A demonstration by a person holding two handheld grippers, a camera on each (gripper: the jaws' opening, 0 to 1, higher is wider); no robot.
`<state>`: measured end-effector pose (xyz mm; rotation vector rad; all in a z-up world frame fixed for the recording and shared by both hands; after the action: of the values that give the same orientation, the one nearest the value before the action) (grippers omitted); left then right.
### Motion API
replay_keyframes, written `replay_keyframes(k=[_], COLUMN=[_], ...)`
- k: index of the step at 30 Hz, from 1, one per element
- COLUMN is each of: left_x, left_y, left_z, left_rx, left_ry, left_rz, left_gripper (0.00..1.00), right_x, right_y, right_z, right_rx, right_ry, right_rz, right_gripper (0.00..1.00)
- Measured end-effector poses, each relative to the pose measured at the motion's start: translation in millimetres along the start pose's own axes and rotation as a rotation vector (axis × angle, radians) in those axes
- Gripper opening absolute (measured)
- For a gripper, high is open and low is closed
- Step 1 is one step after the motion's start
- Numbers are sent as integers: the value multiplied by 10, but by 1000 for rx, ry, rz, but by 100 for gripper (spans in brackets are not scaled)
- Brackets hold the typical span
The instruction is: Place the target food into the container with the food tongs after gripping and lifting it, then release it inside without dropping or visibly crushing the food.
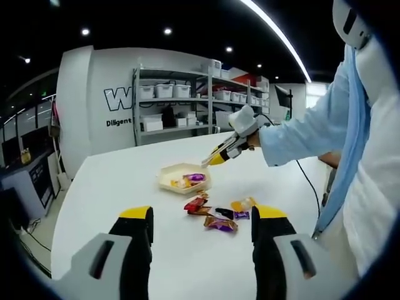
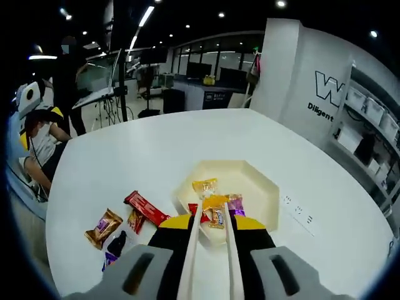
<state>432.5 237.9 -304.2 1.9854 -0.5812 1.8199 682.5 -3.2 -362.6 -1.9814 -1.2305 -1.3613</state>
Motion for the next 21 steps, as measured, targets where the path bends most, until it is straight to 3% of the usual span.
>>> replay_keyframes(k=[13,21], left_x=[-6,-15], left_y=[19,11], left_z=[9,-18], left_rx=[-16,-13], left_ry=[0,-1], left_rz=[2,1], left_gripper=[61,61], right_x=[-229,-277], right_y=[-289,-325], right_z=[-65,15], right_rx=[16,14], right_ry=[-10,-26], right_rz=[51,62], right_gripper=[19,19])
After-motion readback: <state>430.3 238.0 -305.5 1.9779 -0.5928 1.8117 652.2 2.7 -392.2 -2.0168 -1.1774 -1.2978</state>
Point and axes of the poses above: the point that each gripper's makers call its tool centre point, and the gripper's own axes: z roughly forward along the fingers, y roughly to its right, x roughly out of its top, the point moved 6 cm from there along -z, roughly backward along the fingers, and after that the axes turned 11 degrees about y, right-handed, at the moved point
